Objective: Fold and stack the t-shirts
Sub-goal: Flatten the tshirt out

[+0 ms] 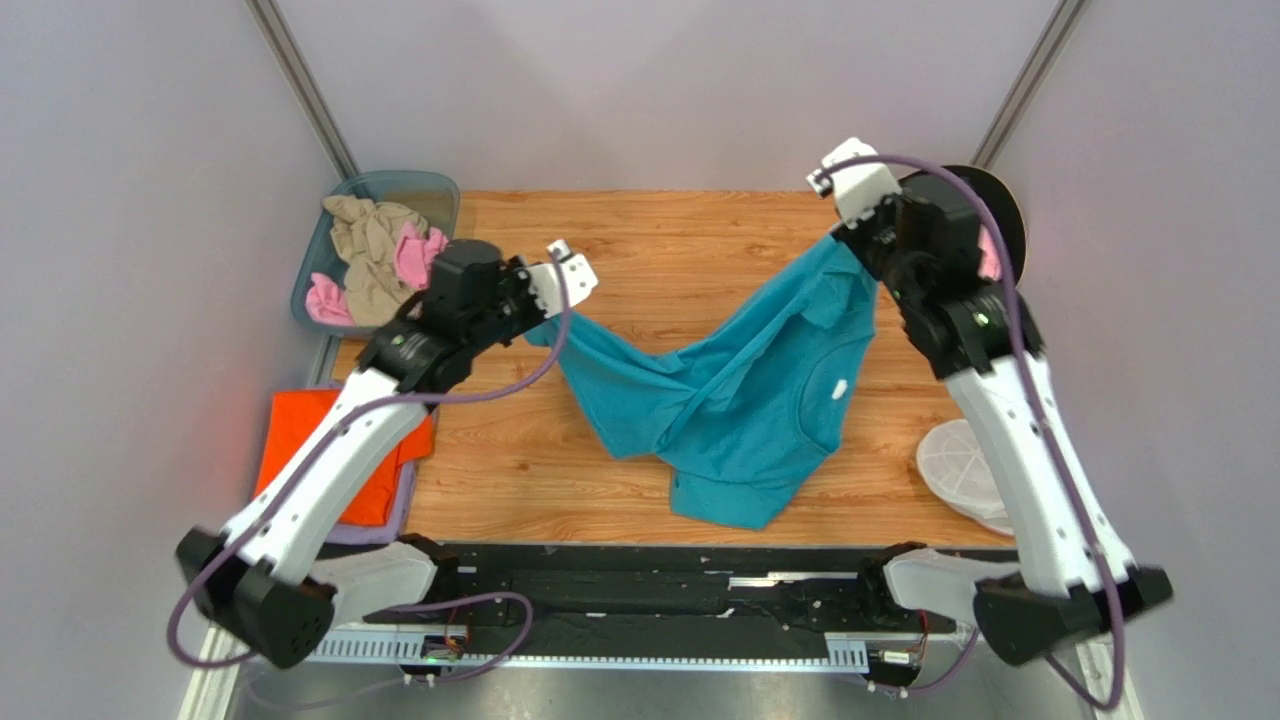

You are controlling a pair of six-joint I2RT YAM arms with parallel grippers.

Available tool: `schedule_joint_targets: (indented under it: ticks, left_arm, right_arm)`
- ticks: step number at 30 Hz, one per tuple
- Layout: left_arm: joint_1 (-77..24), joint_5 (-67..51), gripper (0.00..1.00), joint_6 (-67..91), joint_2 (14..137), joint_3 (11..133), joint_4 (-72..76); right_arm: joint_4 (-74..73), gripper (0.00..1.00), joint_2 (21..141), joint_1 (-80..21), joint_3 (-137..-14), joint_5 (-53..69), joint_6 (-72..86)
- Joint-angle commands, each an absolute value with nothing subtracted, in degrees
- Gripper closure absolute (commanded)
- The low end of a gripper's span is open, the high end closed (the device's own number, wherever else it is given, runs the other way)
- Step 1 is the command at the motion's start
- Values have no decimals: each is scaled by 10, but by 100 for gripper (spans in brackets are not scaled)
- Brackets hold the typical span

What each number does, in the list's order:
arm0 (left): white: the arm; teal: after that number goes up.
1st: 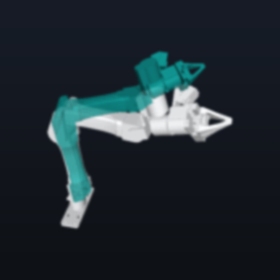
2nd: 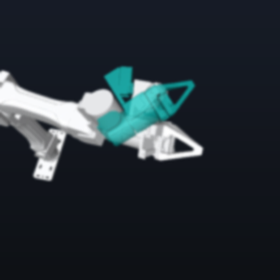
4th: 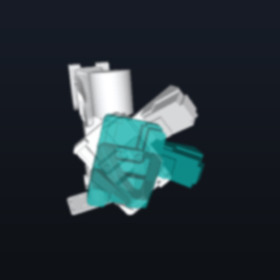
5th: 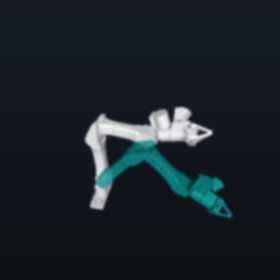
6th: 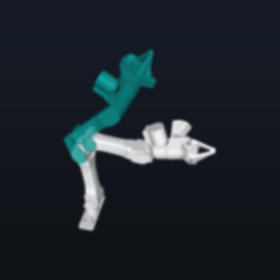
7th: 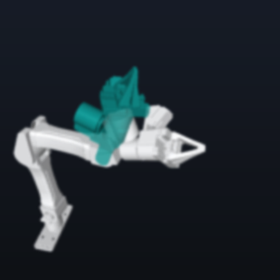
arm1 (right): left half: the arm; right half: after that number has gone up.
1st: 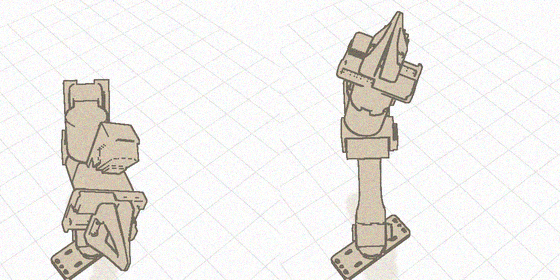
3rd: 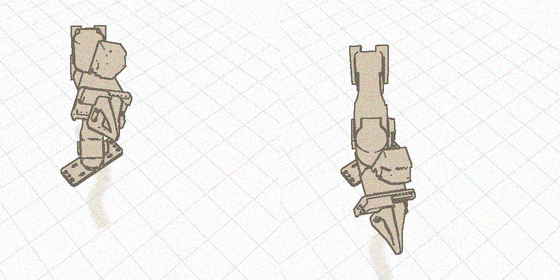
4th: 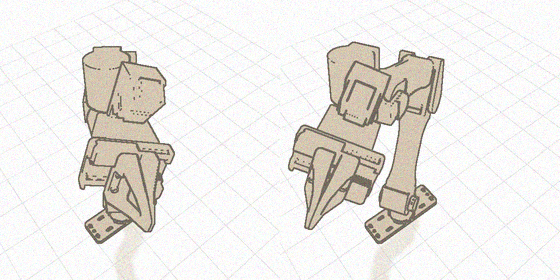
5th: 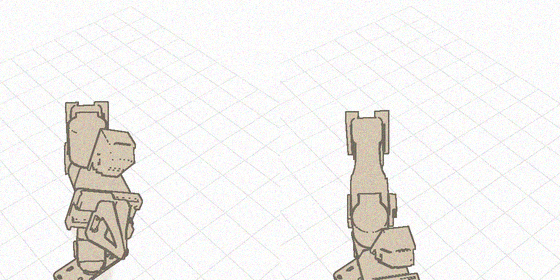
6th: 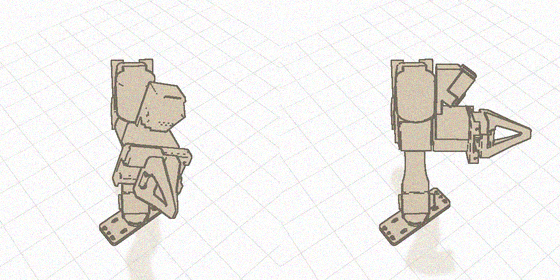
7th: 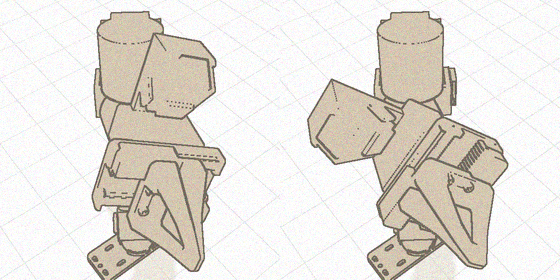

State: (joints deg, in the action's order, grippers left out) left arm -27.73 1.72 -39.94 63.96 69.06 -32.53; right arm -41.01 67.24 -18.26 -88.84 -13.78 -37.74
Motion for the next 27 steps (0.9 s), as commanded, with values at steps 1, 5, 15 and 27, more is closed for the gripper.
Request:
schedule_joint_targets:
  ticks: [1,5,15,27]
  left_arm:
    - [-259,43,100,-429,779,673,-208]
    - [-249,71,100,-415,932,739,-207]
    - [-249,154,100,-384,1112,848,-227]
    - [-248,246,98,-353,1186,935,-205]
  right_arm:
    - [-306,100,789,-132,-867,-85,-341]
    - [-286,100,920,-116,-896,-86,-327]
    - [-281,52,1046,-116,-919,-103,-300]
    - [-365,33,883,-158,-759,-15,-265]
